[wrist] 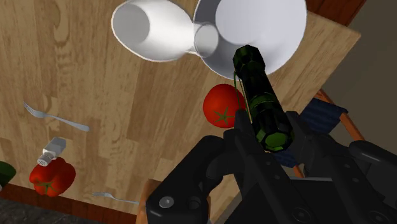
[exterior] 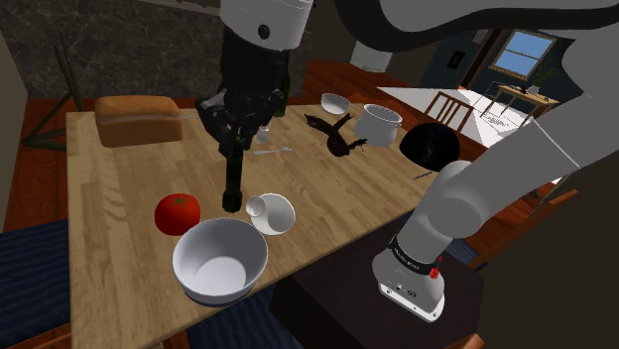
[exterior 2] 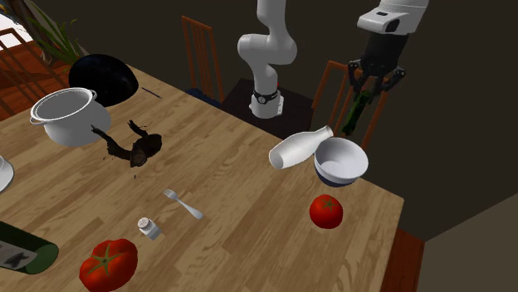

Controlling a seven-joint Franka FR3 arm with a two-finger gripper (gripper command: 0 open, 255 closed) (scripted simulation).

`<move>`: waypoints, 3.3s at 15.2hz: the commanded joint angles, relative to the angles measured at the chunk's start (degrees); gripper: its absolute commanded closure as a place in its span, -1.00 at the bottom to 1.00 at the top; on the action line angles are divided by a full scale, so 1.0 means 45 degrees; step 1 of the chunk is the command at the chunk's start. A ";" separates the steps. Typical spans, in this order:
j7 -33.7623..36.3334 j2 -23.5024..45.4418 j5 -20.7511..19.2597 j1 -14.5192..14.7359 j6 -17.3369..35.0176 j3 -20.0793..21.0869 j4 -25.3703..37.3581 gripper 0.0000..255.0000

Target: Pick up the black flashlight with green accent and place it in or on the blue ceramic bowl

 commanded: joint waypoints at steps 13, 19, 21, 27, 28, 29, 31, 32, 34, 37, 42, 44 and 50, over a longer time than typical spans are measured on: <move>0.0718 0.0666 -0.0233 -0.0069 0.2090 0.0819 -0.1493 1.00; 0.0962 0.0987 -0.0387 -0.0138 0.3136 0.1120 -0.2275 1.00; 0.1065 0.1126 -0.0467 -0.0177 0.3489 0.1234 -0.2515 1.00; 0.1296 0.1435 -0.0669 -0.0273 0.4161 0.1466 -0.2942 1.00; 0.1296 0.1435 -0.0670 -0.0273 0.4161 0.1466 -0.2942 1.00; 0.1296 0.1435 -0.0670 -0.0273 0.4161 0.1466 -0.2942 1.00; 0.1296 0.1435 -0.0670 -0.0273 0.4161 0.1466 -0.2942 1.00; 0.1296 0.1435 -0.0670 -0.0273 0.4161 0.1466 -0.2942 1.00; 0.1296 0.1435 -0.0670 -0.0273 0.4162 0.1466 -0.2942 -1.00; 0.1296 0.1435 -0.0670 -0.0273 0.4162 0.1466 -0.2943 -1.00; 0.0838 0.0525 -0.0095 0.0063 0.2470 0.0928 -0.1989 -1.00; 0.0839 0.0525 -0.0096 0.0070 0.2471 0.0923 -0.1990 -1.00; 0.0840 0.0528 -0.0099 0.0068 0.2473 0.0924 -0.1990 -1.00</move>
